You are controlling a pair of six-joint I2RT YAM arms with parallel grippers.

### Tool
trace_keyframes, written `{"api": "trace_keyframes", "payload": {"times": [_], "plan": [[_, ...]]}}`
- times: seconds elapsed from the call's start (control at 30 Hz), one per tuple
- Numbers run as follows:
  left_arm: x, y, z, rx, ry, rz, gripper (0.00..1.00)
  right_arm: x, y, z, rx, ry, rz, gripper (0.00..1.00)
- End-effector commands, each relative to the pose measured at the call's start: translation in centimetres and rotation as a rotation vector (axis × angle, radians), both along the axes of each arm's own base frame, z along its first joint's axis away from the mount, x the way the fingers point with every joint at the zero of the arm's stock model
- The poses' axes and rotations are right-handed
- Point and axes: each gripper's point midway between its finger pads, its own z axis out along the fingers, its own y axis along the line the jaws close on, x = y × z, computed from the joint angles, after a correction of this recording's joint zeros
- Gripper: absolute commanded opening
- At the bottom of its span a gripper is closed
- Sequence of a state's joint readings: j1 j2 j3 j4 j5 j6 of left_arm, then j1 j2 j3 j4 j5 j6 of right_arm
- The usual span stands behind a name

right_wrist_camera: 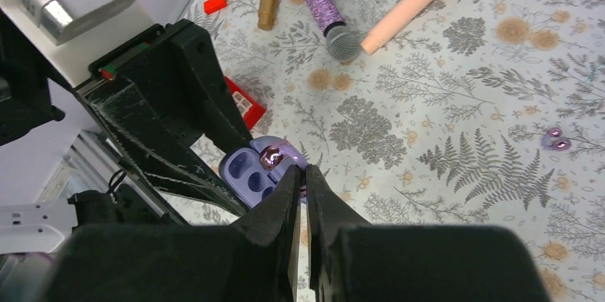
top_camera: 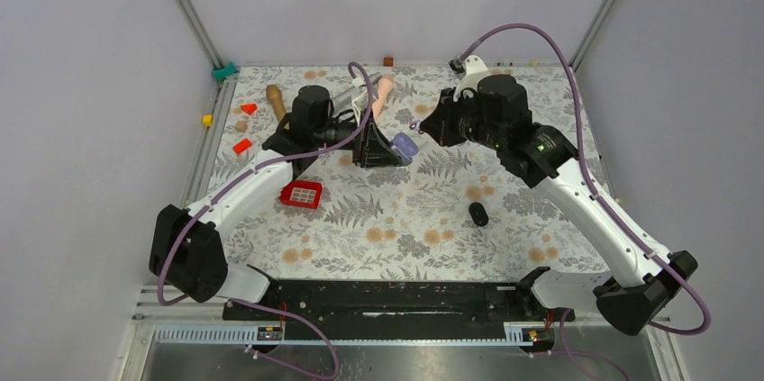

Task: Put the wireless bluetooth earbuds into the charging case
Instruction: Place the earbud in the charging case.

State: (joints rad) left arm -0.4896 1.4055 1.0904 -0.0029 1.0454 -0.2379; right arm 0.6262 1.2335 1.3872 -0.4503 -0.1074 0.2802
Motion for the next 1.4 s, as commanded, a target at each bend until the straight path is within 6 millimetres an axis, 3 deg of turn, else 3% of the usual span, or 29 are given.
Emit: {"api": "trace_keyframes", "payload": {"times": [0.0,0.27,0.73,1.37], "plan": [[-0.7,-0.5,2.2,-0.069,-0.067,-0.048,0.16,-0.8,1.7,0.4,0.045,0.016,0.054,0.07],[-1.3,-0.7,2.7,-0.091,-0.047,-0.072,0.16,-1.6,3.1,-0.7,0.039,0.033,0.112,0.07],[-1.6,-0.8,3.1,-0.109,-0.039,-0.082,0.16,-2.3,3.8,-0.7,0.047,0.04,0.148,0.08],[-1.7,-0.7,3.3,-0.114,-0.046,-0.078,0.17,-2.5,4.2,-2.3,0.064,0.107,0.134,0.07]]}}
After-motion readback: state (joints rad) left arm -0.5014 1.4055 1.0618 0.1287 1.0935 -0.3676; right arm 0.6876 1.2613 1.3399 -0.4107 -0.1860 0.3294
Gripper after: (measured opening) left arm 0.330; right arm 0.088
